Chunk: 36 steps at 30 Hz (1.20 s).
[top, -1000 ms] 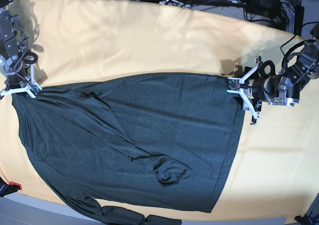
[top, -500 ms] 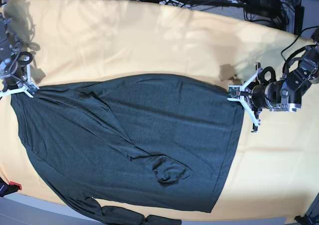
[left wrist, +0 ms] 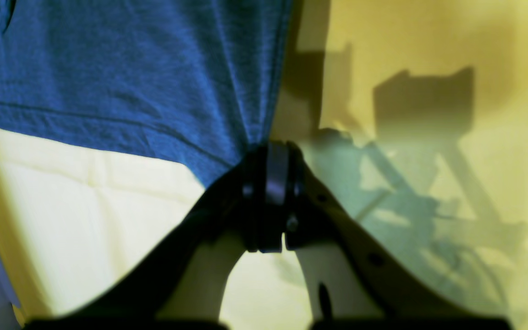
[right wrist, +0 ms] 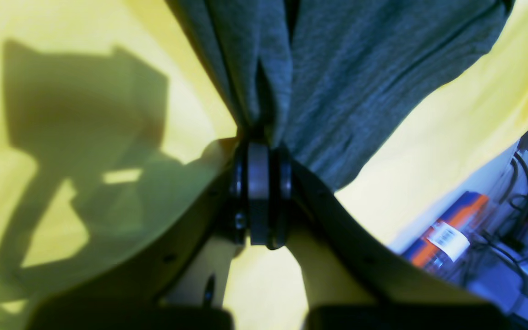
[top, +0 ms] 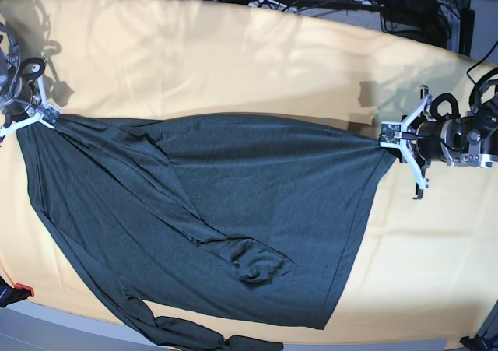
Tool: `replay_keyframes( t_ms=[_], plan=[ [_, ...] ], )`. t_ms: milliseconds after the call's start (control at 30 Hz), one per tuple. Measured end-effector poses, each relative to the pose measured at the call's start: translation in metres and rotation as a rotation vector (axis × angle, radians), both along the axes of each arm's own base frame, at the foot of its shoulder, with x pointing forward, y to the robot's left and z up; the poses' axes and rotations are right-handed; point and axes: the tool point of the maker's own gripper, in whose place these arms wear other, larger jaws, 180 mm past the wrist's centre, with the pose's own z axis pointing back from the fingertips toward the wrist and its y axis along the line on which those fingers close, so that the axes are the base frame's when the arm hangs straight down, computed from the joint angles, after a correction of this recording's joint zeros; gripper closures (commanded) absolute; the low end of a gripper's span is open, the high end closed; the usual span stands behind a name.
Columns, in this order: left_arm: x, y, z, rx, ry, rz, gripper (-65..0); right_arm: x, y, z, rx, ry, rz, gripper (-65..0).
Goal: Fold the T-shirt properly
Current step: 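Hold shirt with both grippers and pull it away from the hem, stretching it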
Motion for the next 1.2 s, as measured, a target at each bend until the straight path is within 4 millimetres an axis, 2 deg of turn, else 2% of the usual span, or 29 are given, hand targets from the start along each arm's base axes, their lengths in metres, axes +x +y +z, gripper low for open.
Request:
replay_keyframes(
  t_ms=[267,433,533,667,800,967,1100,1200],
  plan=[
    [-0.008,0.017,0.012,-0.007,0.007,0.002,0.0,-0.036,-0.014,-0.011,-0.086,0.088,0.041,0.0],
    [-0.016,0.009,0.021,-0.054,0.026,-0.005,0.0,-0.042,-0.019,-0.012,-0.107,0.104,0.045,0.0],
    [-0.027,0.006,0.026,-0.051,0.034,-0.029,0.0,-0.050,-0.021,-0.016,-0.106,0.150,0.028,0.0],
    [-0.053,0.004,0.023,-0.008,0.062,-0.090,0.0,-0.052,-0.017,-0.016,-0.081,0.165,0.019,0.0],
    [-0.064,0.011,0.020,0.038,0.076,-0.117,0.0,-0.050,-0.011,-0.007,-0.043,0.182,0.006,0.0],
    [-0.064,0.013,0.020,0.044,0.072,-0.114,0.0,-0.058,-0.002,0.003,0.021,0.170,-0.001,0.0],
    [-0.064,0.011,0.020,0.039,0.073,-0.113,0.0,-0.052,0.009,0.023,0.061,0.116,0.042,0.0],
    [-0.064,0.011,0.020,0.038,0.073,-0.114,0.0,-0.060,0.018,0.032,0.109,0.142,0.066,0.0]
  ],
)
